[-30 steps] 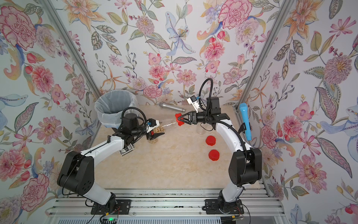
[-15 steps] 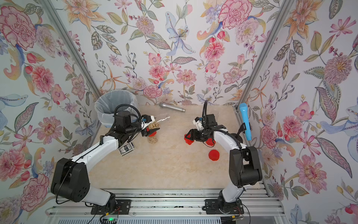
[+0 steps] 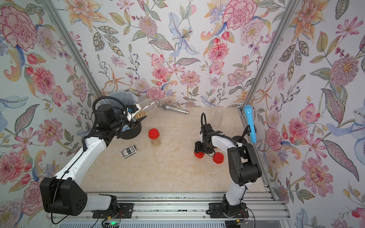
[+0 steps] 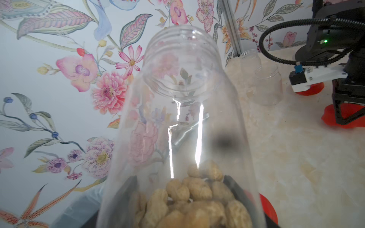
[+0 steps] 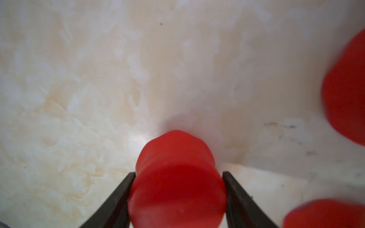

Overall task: Empty moldy peanuts from jars
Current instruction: Pour the moldy peanuts from the jar into the trash bin.

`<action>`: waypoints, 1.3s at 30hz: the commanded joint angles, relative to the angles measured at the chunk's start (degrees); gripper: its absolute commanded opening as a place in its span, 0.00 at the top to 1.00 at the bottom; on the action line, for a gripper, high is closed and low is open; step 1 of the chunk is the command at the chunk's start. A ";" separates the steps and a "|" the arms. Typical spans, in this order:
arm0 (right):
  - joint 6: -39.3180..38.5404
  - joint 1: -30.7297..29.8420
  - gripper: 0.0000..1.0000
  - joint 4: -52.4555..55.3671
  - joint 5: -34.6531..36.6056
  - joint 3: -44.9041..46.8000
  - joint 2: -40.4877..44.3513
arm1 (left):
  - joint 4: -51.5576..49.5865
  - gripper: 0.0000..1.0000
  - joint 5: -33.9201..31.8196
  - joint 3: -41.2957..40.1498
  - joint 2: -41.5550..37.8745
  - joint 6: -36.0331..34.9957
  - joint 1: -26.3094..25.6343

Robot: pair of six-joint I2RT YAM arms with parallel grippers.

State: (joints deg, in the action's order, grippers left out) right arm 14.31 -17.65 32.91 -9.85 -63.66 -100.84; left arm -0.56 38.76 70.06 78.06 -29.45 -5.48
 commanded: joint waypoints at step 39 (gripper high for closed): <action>1.39 -0.96 0.15 5.68 10.46 -4.26 -4.82 | -63.23 0.84 -38.96 56.64 31.84 -14.12 11.73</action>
State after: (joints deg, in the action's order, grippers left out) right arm 14.35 -17.85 35.59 -0.56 -69.25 -107.33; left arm -59.31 5.08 125.47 109.30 -40.71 7.51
